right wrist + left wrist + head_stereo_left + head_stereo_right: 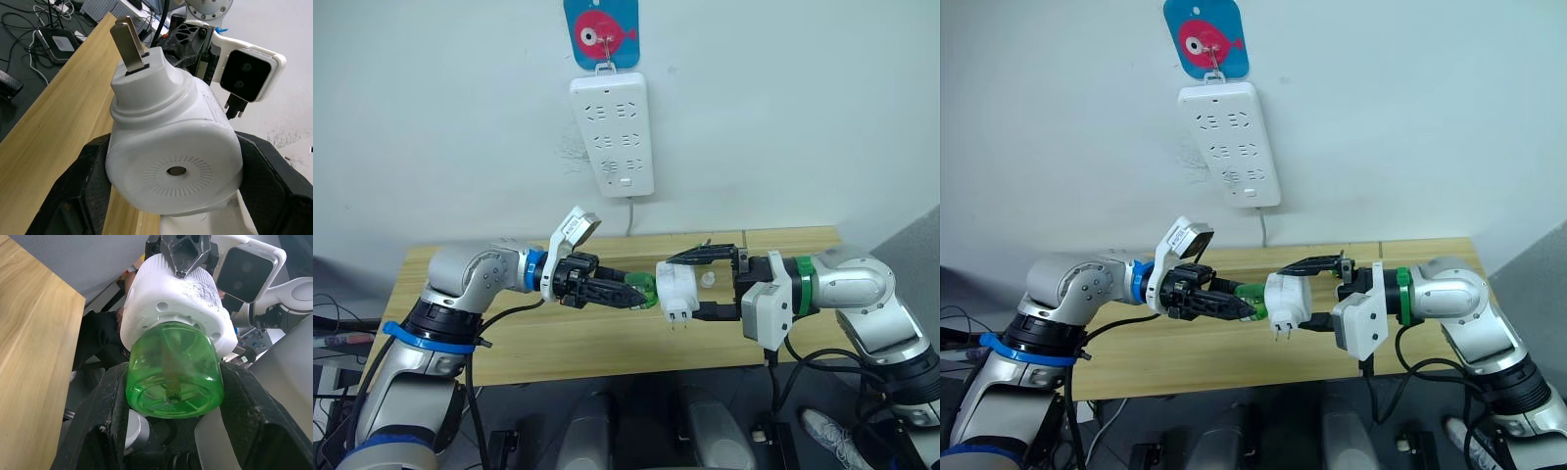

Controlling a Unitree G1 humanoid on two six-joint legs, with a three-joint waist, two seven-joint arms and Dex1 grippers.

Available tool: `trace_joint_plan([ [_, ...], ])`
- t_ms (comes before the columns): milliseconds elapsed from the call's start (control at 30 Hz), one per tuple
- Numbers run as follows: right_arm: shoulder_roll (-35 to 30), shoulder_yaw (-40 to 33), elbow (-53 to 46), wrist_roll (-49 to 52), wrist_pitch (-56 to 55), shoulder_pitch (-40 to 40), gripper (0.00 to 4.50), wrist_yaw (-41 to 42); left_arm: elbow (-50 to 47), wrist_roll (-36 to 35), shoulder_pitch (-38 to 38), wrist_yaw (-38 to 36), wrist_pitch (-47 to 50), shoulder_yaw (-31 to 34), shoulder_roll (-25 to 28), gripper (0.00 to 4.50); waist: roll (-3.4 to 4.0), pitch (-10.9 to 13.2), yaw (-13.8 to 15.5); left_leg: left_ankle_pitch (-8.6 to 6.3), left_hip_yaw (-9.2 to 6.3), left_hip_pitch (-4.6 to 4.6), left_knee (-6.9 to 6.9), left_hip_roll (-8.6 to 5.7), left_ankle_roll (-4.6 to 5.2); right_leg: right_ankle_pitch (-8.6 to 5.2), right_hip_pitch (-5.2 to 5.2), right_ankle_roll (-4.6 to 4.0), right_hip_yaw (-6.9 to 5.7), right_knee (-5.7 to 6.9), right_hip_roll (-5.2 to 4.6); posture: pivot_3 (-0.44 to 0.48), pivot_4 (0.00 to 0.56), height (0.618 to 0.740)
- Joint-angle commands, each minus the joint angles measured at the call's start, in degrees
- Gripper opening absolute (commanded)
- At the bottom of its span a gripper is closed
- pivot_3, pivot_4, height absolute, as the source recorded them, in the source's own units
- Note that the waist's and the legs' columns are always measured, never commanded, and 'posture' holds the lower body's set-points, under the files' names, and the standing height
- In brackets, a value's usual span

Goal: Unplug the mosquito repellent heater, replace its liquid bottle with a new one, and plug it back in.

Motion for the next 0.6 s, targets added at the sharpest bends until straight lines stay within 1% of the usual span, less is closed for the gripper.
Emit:
trace_joint_plan([
  [33,0.7,-1.2,-1.1,0.3,-2.3,-0.8,3.19,-1.8,-2.6,-0.5,-0.2,-2.0,-0.4,-1.2,0.4,2.27,0.00,0.0,0.0,0.00,0.00,0.00,0.00,0.00,0.00,0.00,0.00,0.00,0.00,0.01,0.00,-0.201,0.227,0.740],
  [100,0.6,-1.4,-0.8,0.3,-2.8,-0.6,3.19,-1.8,-2.3,0.7,-0.1,-0.9,-2.6,-0.6,-0.3,2.27,0.00,0.0,0.0,0.00,0.00,0.00,0.00,0.00,0.00,0.00,-0.01,0.00,0.00,0.02,0.00,-0.202,0.228,0.740],
  [167,0.3,-1.7,-0.5,0.3,-3.2,-0.1,3.19,-1.8,-2.6,3.6,-0.3,-1.5,-6.5,-1.7,0.3,3.01,0.00,0.0,0.0,0.00,0.00,0.00,0.00,0.00,0.01,0.00,0.00,0.00,0.00,0.02,0.00,-0.202,0.229,0.740],
  [200,0.0,-1.9,-0.3,0.4,-3.4,0.3,3.19,-1.8,-3.0,5.7,0.1,-1.2,-10.3,-1.7,0.3,3.22,0.00,0.0,0.0,0.00,0.00,0.00,0.00,0.00,0.01,0.00,-0.01,0.00,0.00,0.01,0.00,-0.202,0.229,0.740],
  [267,-0.6,-2.3,-0.3,0.8,-2.9,1.2,3.19,-1.7,-3.8,10.7,1.3,-0.9,-19.8,-2.0,0.2,3.82,0.00,0.0,0.0,0.00,0.01,0.00,0.00,0.00,0.00,0.00,0.00,-0.01,0.01,0.02,0.00,-0.202,0.230,0.740],
  [300,-1.4,-2.3,-0.6,1.4,-1.3,2.1,3.19,-1.4,-3.5,13.8,2.0,0.2,-26.1,-1.6,-0.4,4.15,0.00,0.0,0.0,0.00,0.01,0.01,0.00,0.00,0.00,0.01,0.00,-0.01,0.01,0.02,0.00,-0.201,0.230,0.740],
  [400,-4.4,-2.4,-2.4,3.8,6.0,5.5,3.19,0.2,-0.4,22.8,3.4,2.8,-45.5,-0.9,-2.4,4.20,0.01,0.0,0.1,0.00,0.01,0.00,0.00,0.00,0.00,0.01,0.00,-0.02,0.01,0.00,-0.01,-0.196,0.231,0.740],
  [467,-6.6,-2.9,-5.1,7.1,16.0,8.1,3.19,0.4,1.5,26.5,4.3,3.6,-55.1,-0.4,-3.5,4.20,0.00,0.0,0.2,-0.06,0.04,0.00,0.00,0.00,0.11,0.02,0.00,-0.04,0.01,-0.01,-0.03,-0.194,0.231,0.740],
  [533,-8.9,-3.7,-8.6,11.5,28.3,9.6,3.19,-0.1,1.8,27.5,5.4,3.0,-59.9,-0.4,-4.1,4.20,0.01,0.0,0.2,-0.09,0.03,-0.01,-0.01,0.00,0.18,0.04,0.00,-0.07,0.01,-0.02,-0.03,-0.194,0.230,0.740],
  [600,-9.7,-4.7,-11.5,15.7,39.1,8.8,3.19,-2.0,1.6,27.4,6.5,2.7,-61.0,-0.5,-4.5,4.20,0.01,0.0,0.0,-0.10,0.02,-0.01,-0.01,0.00,0.19,0.04,0.00,-0.07,0.00,-0.01,-0.03,-0.194,0.230,0.740],
])
